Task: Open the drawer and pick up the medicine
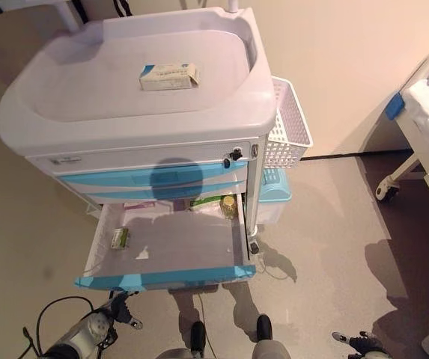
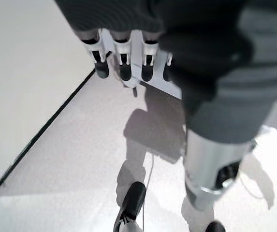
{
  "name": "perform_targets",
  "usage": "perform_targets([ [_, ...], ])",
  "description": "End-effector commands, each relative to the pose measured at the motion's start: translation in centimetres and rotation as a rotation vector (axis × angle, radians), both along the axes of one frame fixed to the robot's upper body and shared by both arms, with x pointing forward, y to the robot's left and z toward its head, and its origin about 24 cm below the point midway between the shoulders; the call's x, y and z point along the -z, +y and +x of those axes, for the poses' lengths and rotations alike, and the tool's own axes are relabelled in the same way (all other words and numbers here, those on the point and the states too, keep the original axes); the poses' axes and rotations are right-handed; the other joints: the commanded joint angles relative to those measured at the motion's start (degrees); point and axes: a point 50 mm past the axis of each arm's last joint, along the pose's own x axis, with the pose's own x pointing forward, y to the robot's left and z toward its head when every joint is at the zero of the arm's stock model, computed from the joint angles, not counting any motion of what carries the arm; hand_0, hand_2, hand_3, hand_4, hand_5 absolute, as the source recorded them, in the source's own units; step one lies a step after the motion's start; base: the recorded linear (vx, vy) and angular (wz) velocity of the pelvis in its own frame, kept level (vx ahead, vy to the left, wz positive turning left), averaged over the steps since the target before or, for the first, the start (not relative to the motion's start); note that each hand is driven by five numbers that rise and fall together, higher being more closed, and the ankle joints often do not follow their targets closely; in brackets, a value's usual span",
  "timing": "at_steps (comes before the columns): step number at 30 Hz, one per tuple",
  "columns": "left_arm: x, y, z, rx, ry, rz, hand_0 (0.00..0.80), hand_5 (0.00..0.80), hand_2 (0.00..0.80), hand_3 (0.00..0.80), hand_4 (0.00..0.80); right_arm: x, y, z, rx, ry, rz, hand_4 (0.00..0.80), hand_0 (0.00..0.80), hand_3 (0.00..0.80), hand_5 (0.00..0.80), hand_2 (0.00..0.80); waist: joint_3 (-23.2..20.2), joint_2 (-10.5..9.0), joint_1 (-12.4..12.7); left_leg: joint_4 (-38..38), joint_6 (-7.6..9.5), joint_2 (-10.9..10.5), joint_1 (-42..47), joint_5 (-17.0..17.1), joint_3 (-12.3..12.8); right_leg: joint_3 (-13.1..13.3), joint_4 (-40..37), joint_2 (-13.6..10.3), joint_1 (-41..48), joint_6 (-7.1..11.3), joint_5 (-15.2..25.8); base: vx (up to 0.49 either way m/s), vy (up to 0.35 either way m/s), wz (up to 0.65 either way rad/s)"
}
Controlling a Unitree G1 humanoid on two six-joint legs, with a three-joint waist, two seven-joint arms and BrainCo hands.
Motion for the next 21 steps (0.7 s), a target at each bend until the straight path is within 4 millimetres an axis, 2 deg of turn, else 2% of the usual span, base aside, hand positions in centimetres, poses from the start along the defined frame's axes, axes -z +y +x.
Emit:
perform_targets([
  [1, -3.7, 1.0, 5.2, -0.005, -0.208, 0.031, 0.000, 0.000, 0.000, 0.000, 0.000, 0.1, 0.4, 0.5, -0.006, -0.005, 0.002, 0.000, 0.000, 0.000, 0.000, 0.000, 0.2, -2.89, -1.0, 3.6, 2.33, -3.9, -2.4, -3.8, -0.2, 0.2, 3.7, -2.6, -4.3, 4.36, 0.9, -0.016, -0.007, -0.22],
  [14, -5.7, 0.7, 7.8, -0.007, -0.305, 0.039, 0.000, 0.000, 0.000, 0.000, 0.000, -0.1, 0.8, 2.0, -0.038, -0.042, 0.001, 0.000, 0.000, 0.000, 0.000, 0.000, 2.3, -3.26, -1.8, 5.0, 2.46, -4.0, -5.1, -4.2, 1.0, 2.1, 4.4, -2.5, -7.4, 4.21, 1.4, -0.016, -0.003, -0.07],
  [21, -7.8, 0.8, 9.9, 0.020, -0.379, 0.063, 0.000, 0.000, 0.000, 0.000, 0.000, -0.2, 0.9, 2.5, -0.054, -0.051, -0.002, 0.000, 0.000, 0.000, 0.000, 0.000, 3.3, -3.30, -2.5, 5.2, 2.36, -3.9, -6.1, -4.1, 1.6, 2.7, 4.7, -2.4, -8.9, 4.18, 1.6, -0.003, -0.001, -0.04],
])
